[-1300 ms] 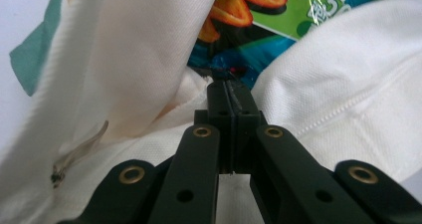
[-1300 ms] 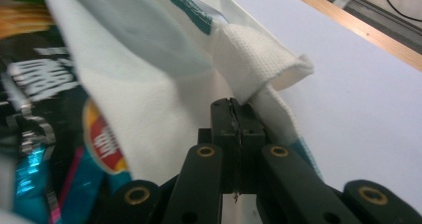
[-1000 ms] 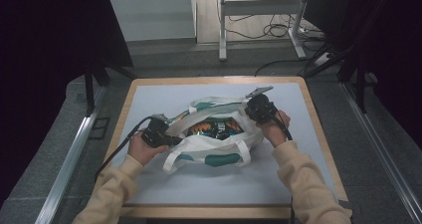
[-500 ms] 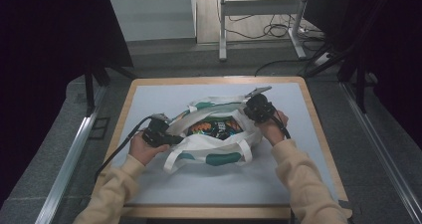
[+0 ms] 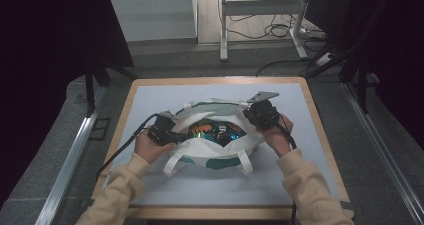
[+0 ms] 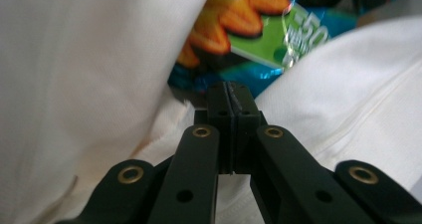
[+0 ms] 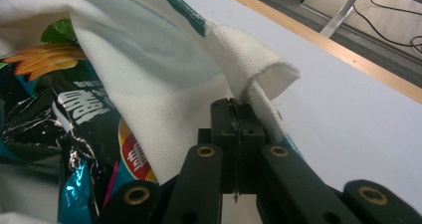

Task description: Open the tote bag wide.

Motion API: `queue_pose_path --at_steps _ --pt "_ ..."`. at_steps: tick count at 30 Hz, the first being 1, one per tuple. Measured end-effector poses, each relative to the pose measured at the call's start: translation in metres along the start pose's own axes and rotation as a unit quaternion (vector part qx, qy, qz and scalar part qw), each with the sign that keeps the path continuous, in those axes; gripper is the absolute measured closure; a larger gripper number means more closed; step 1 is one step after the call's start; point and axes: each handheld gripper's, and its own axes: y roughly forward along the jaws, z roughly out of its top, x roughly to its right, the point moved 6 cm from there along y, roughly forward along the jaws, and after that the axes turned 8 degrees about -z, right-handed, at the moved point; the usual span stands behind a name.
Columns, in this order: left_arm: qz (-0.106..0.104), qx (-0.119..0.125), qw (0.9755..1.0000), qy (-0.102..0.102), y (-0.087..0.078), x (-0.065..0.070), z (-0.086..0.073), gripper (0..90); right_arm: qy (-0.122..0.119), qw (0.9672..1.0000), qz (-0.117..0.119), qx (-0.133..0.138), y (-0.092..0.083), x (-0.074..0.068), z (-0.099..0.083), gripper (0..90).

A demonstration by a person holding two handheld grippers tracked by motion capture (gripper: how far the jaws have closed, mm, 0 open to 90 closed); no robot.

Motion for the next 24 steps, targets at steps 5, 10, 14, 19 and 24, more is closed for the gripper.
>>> queue_pose_path --at_steps 5,10,14,19,24 --pt "-0.017 -0.021 0.9996 0.011 0.002 0.005 -0.008 90.0 0.012 0.9998 -0.003 -0.014 0.006 0.005 -0.005 88.9" --pt "-0.033 -0.038 0.9984 0.024 0.004 0.014 -0.015 90.0 0.020 0.9993 -0.008 -0.030 0.017 0.009 -0.011 88.9" --pt "-0.042 -0.045 0.9978 0.025 0.007 0.018 -0.021 90.0 0.032 0.9987 -0.008 -0.040 0.025 0.014 -0.015 89.0" --pt "-0.057 -0.030 0.9978 0.014 0.007 0.013 -0.023 90.0 0.030 0.9986 -0.010 -0.042 0.027 0.013 -0.017 88.9" --pt "-0.046 0.025 0.9983 0.025 -0.008 0.014 -0.011 88.8 0.041 0.9991 0.004 -0.013 0.016 0.011 -0.009 88.9"
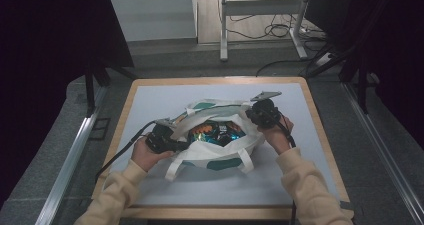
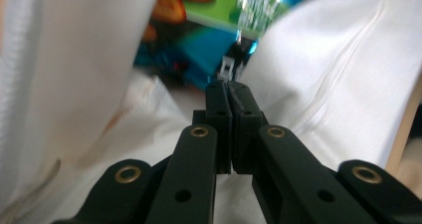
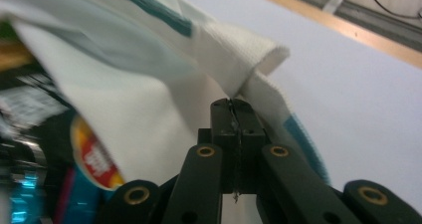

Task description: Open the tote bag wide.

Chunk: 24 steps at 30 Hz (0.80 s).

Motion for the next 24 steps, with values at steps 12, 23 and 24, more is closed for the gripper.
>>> queue_pose_path --at_steps 12,23,24 --pt "0.026 0.089 0.9955 0.023 -0.026 0.007 0.018 88.9 0.010 0.9937 0.076 0.083 -0.039 -0.024 0.022 88.8" --pt "0.063 0.174 0.9824 0.024 -0.073 0.006 0.008 76.6 0.007 0.9866 0.115 0.116 -0.066 -0.024 -0.005 67.4" --pt "0.067 0.180 0.9810 0.026 -0.077 0.007 0.006 70.7 0.006 0.9862 0.114 0.120 -0.069 -0.023 -0.009 63.8"
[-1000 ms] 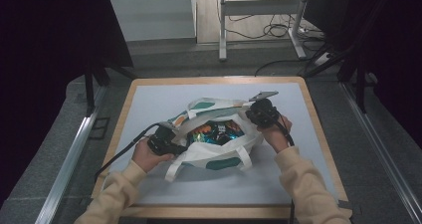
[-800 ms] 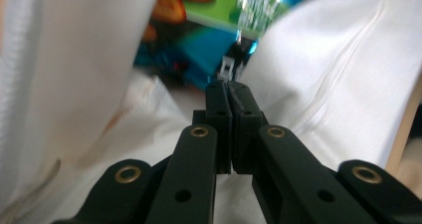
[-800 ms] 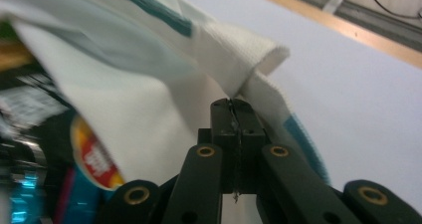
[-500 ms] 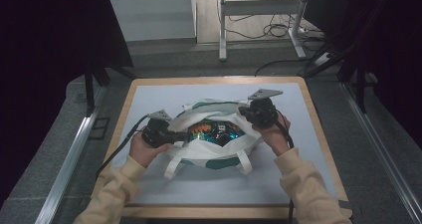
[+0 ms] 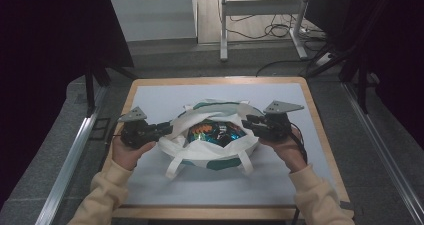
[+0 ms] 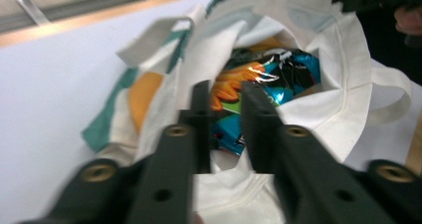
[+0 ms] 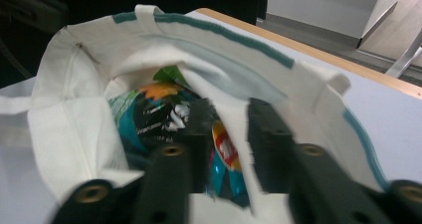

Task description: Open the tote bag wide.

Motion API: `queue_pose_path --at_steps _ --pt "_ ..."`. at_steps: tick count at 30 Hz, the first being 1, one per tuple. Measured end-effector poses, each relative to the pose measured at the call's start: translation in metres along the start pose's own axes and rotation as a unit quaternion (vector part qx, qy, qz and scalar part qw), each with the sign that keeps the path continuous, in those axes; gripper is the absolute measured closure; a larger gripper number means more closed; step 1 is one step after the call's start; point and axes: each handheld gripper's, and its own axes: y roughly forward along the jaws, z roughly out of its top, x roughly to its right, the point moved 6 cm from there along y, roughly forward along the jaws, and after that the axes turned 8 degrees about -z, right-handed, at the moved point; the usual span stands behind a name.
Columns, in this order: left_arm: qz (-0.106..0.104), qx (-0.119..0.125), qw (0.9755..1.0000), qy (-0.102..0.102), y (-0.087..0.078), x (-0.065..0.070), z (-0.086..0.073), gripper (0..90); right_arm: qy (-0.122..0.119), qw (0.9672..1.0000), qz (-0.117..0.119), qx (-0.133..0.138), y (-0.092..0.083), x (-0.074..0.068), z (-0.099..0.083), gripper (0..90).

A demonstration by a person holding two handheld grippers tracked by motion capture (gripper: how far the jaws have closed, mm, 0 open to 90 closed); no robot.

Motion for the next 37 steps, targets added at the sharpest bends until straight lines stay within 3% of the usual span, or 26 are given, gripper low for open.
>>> queue_pose_path --at_steps 5,10,17,21,22,26,37 --pt "0.015 0.013 0.9998 0.000 -0.016 0.001 -0.007 47.7 0.011 0.9998 -0.001 0.017 -0.018 0.004 -0.011 48.4" --pt "0.025 0.017 0.9995 -0.002 -0.032 0.004 -0.022 34.4 0.018 0.9992 -0.013 0.032 -0.041 0.008 -0.024 33.5" --pt "0.047 0.004 0.9987 -0.018 -0.045 -0.002 -0.054 29.9 0.027 0.9990 -0.022 0.028 -0.055 0.009 -0.046 29.0" --pt "0.055 -0.013 0.9979 -0.031 -0.044 -0.010 -0.073 28.1 0.044 0.9985 -0.027 0.017 -0.059 0.015 -0.067 28.2" --pt "0.057 -0.018 0.9976 -0.035 -0.043 -0.012 -0.078 27.6 0.051 0.9983 -0.029 0.003 -0.056 0.018 -0.079 27.8" --pt "0.062 -0.023 0.9972 -0.037 -0.040 -0.015 -0.083 26.7 0.056 0.9979 -0.031 -0.008 -0.051 0.021 -0.090 27.4" --pt "0.067 -0.028 0.9966 -0.041 -0.035 -0.019 -0.087 24.9 0.056 0.9978 -0.036 -0.005 -0.050 0.024 -0.094 24.3"
